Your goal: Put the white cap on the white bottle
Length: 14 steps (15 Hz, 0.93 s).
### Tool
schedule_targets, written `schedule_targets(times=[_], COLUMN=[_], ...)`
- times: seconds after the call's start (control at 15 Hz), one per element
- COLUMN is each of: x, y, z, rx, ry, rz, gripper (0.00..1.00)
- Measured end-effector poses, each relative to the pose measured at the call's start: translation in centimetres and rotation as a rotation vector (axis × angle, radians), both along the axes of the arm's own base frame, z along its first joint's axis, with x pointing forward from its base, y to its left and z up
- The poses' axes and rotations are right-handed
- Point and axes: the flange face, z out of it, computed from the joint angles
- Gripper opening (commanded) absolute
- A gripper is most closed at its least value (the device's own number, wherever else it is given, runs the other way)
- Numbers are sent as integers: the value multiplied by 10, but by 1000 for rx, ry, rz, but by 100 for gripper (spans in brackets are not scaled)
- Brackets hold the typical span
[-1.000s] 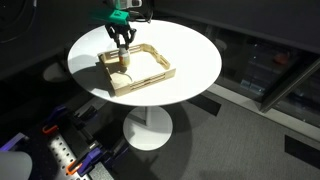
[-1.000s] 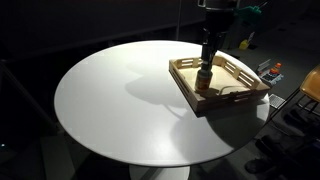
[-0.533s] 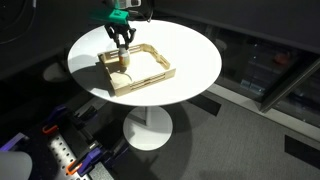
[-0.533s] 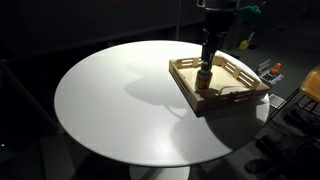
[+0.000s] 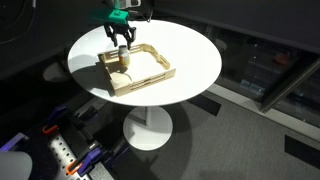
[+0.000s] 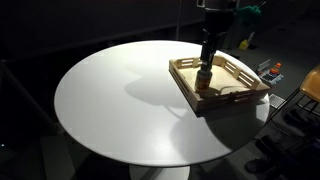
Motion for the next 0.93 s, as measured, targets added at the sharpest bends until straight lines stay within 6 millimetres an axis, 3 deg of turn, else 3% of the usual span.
schedule_targets(times=[0.93], x=[2], y=[5], z=[7], rx=[39], ry=[-22], rz=[18], gripper=[100])
